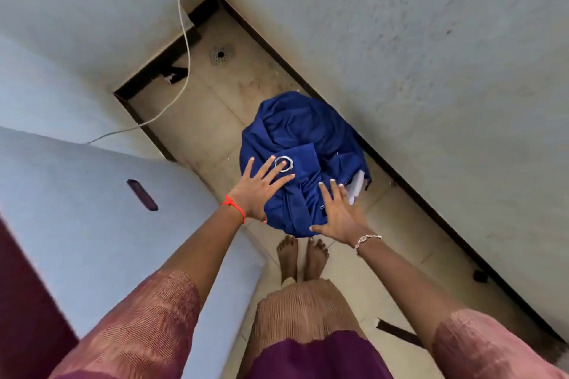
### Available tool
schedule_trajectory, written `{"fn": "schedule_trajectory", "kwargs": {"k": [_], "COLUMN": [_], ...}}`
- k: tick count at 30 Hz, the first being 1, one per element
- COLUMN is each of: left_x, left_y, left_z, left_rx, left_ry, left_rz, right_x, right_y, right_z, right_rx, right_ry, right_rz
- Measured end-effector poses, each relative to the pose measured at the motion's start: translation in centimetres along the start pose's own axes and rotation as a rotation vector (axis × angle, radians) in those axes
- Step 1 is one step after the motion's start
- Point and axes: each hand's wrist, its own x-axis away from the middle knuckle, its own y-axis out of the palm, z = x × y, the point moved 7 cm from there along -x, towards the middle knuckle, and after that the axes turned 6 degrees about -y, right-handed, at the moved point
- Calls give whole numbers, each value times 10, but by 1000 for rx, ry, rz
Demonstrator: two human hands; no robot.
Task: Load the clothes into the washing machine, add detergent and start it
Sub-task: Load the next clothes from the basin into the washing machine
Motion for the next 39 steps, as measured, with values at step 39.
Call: {"fn": "schedule_trajectory", "kwargs": {"k": [39], "left_x": [-140], "left_y": [65], "left_z": [-47], "left_rx": [-154], "left_ry": [-219], "left_rz": [356], "right_x": [-195], "right_y": [-42], "right_z": [73], "right_rx": [-30], "right_ry": [-71], "right_rz": [479]}}
